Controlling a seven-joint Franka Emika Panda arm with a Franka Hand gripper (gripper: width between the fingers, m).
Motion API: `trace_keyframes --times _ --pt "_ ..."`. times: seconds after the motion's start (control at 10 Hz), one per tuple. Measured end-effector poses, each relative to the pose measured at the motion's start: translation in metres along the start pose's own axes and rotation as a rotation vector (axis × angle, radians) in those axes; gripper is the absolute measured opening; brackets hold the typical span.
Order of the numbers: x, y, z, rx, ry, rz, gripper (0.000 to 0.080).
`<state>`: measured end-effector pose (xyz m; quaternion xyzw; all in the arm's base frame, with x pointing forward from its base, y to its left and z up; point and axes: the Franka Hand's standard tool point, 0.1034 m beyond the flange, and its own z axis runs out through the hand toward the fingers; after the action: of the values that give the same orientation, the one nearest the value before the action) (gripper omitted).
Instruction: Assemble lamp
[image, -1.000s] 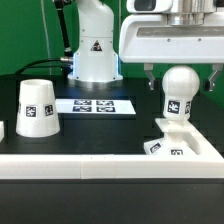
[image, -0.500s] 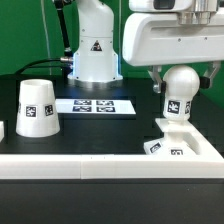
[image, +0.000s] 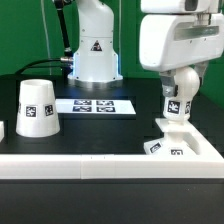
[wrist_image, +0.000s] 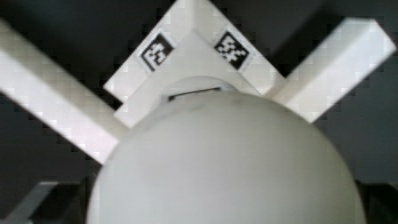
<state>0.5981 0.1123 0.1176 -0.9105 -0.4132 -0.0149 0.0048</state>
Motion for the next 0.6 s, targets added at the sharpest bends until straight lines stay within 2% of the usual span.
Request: trace_keyframes --times 0.1,0.3,0.4,0.6 --pt "0.001 -0.001 0.0 -0.003 -0.002 -0.037 0.0699" --pt "-0.003 0.006 -0.004 -0.013 0.004 -0.242 0.0699" --pt "-0.003 0.008 -0.005 -0.034 0.022 -0.291 0.0699" --pt "-0.005 0.009 -0.004 -0.035 0.013 -0.412 0.0699"
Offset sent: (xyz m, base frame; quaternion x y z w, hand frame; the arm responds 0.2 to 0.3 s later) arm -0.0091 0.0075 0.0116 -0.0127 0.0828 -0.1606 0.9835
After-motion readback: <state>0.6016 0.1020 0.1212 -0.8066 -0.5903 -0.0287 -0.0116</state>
